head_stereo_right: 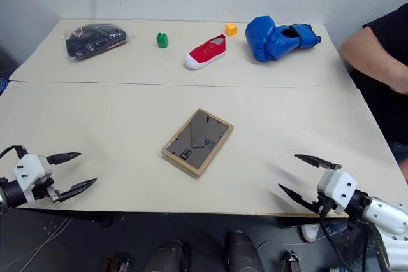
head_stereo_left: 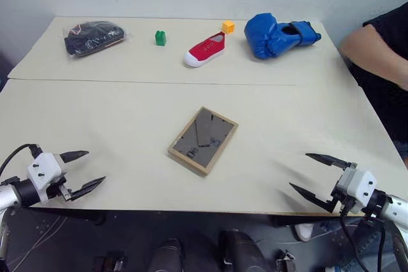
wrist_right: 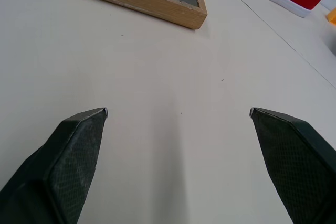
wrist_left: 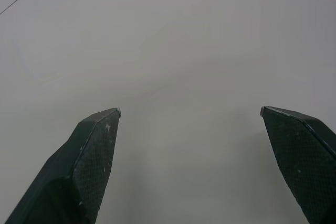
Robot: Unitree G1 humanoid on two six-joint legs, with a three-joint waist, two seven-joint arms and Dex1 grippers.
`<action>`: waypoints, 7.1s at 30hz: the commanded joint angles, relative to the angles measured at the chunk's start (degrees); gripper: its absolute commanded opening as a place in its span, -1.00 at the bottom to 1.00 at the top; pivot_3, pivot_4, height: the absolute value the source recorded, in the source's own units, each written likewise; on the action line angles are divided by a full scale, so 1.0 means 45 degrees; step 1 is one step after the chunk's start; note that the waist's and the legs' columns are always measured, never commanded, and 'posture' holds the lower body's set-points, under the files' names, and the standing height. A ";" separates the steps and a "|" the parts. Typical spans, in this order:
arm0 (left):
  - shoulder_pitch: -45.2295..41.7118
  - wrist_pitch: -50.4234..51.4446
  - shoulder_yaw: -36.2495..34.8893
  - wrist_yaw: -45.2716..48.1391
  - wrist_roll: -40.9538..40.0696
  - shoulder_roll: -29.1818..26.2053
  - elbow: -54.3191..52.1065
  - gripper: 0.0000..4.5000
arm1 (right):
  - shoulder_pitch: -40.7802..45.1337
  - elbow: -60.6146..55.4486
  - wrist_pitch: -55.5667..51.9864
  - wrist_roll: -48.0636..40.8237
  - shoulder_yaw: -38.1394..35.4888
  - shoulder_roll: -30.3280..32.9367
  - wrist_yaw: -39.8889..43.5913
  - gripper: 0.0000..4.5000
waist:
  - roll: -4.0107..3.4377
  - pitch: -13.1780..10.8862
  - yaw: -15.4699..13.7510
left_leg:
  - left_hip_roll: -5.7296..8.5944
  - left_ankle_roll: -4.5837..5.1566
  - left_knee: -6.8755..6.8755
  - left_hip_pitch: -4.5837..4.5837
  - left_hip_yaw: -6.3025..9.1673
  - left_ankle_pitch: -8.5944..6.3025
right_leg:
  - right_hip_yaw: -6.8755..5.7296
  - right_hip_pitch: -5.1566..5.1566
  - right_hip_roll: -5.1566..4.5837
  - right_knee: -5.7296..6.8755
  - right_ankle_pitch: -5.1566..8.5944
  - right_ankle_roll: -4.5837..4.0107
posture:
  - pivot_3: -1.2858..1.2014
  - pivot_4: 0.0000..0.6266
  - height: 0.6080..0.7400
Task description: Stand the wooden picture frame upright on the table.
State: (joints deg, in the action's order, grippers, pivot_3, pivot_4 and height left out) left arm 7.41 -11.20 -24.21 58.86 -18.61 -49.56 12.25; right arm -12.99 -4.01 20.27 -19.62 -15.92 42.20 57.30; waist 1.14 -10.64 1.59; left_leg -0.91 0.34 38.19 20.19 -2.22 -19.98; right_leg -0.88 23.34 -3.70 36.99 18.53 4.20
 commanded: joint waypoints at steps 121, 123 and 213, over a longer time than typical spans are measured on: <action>-0.6263 1.0053 0.7340 -0.3556 -0.4080 0.3017 -0.4313 -0.44 | 1.1396 -0.1430 -0.8960 -0.2106 0.5534 -0.3459 0.0749 0.99 | -0.0044 0.0010 -0.0279 | 0.0013 -0.0071 0.0144 0.0126 0.0040 0.0050 | -0.0024 0.0059 0.0001 -0.0008 -0.0014 0.0021 | 0.03 -0.52 1.00; -0.6247 1.0084 0.7275 -0.3466 -0.4011 0.3028 -0.4293 -0.44 | 1.1470 -0.1260 -0.8840 -0.2118 0.5530 -0.3691 0.0783 0.99 | -0.0044 0.0010 -0.0257 | 0.0013 -0.0064 0.0161 0.0130 0.0039 0.0045 | -0.0026 0.0057 -0.0001 -0.0006 -0.0018 0.0027 | 0.03 -0.52 1.00; -0.3584 0.5166 0.2740 0.0245 -0.4154 0.0948 -0.4010 1.00 | 1.1214 0.5964 -0.7718 -0.3226 0.5319 -0.3656 -0.1675 -0.43 | -0.0053 -0.0002 0.0060 | 0.0013 -0.0071 0.0185 0.0224 0.0069 0.0049 | -0.0069 0.0126 -0.0029 0.0030 -0.0011 0.0015 | 0.03 -0.52 1.00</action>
State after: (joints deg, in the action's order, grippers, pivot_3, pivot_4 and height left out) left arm -8.36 12.10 -11.34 59.45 -37.79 -45.47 -4.14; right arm 36.57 21.01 -17.48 -36.02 8.68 26.83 47.99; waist 0.90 -10.65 1.86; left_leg -0.85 0.02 39.00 21.19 -1.94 -19.76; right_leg -1.17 23.94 -3.82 37.14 18.48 4.27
